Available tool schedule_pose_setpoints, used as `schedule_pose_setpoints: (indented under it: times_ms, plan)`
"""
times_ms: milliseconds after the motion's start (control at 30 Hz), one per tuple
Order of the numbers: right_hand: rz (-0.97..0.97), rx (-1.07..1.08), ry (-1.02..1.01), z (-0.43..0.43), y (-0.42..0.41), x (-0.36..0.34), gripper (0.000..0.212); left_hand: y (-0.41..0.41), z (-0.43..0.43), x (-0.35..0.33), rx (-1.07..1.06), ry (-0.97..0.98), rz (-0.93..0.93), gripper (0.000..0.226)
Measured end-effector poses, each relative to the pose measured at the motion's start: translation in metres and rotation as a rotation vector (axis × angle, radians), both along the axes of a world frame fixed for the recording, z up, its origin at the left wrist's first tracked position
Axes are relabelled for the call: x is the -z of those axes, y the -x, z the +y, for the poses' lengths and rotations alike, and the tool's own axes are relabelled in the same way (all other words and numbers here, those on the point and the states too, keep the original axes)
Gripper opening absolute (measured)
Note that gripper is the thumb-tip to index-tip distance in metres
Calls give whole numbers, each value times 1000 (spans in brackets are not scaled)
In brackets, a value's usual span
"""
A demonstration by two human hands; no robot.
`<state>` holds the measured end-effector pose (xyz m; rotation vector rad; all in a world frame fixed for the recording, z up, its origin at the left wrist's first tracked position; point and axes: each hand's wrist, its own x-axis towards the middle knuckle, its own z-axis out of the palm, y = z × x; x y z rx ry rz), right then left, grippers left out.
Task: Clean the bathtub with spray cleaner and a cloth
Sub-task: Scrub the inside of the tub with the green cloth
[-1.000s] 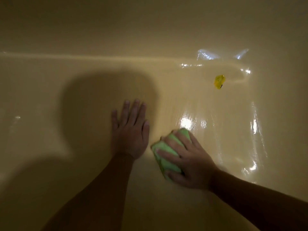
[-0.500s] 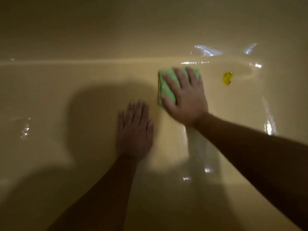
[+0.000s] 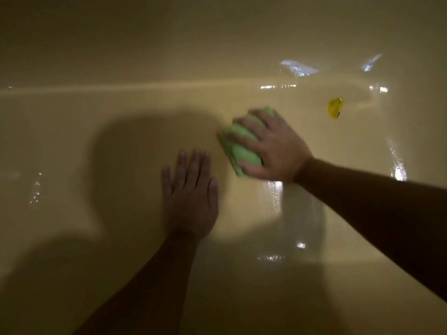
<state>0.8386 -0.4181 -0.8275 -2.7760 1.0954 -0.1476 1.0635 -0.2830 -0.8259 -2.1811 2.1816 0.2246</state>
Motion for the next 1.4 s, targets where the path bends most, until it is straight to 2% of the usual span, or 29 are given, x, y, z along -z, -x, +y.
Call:
schedule_pose_setpoints:
  times_ms: [100, 200, 267, 400, 467, 567, 633, 767, 833, 900, 1067, 1133, 1200, 1267, 1400]
  plan:
    - [-43, 269, 43, -39, -23, -7, 67, -2, -2, 1, 4, -1, 13, 62]
    - [-64, 380, 15, -2, -35, -9, 66, -7, 3, 1, 3, -13, 23, 62]
    - [-86, 292, -41, 58, -29, -10, 67, -11, 11, -1, -9, -10, 24, 62]
    - [-21, -30, -217, 167, -7, -22, 69, -21, 22, -5, 10, -35, 0, 62]
    - [2, -164, -220, 164, -2, -21, 68, -23, 21, -4, 4, -44, -4, 62]
    - [14, -265, -130, 105, -8, -10, 67, -23, 15, -1, -26, -20, 0, 62]
    - [-6, -168, -56, 52, -19, 0, 66, -25, 11, 0, -47, -15, 10, 61]
    - [-53, 250, 60, -33, -57, -3, 67, -30, 8, 2, -53, -2, 31, 62]
    - [-73, 418, 47, -35, -75, -5, 67, -32, 9, 3, -48, 2, 34, 63]
    - [-82, 454, 7, -1, -82, -7, 67, -35, 10, 3, -47, -18, 32, 64]
    - [-76, 143, -161, 155, -62, -19, 66, -49, 25, -2, -23, -44, -4, 63]
    - [-68, 0, -204, 181, -54, -22, 65, -56, 30, -3, -5, -57, -12, 63]
    - [-31, -136, -170, 158, -50, -17, 66, -60, 30, -3, 1, -55, -10, 63]
    - [-3, -157, -100, 108, -56, -6, 66, -64, 24, -2, -12, -46, -10, 62]
    - [-65, 212, 45, -2, -85, 2, 67, -74, 17, 0, -16, -31, -1, 63]
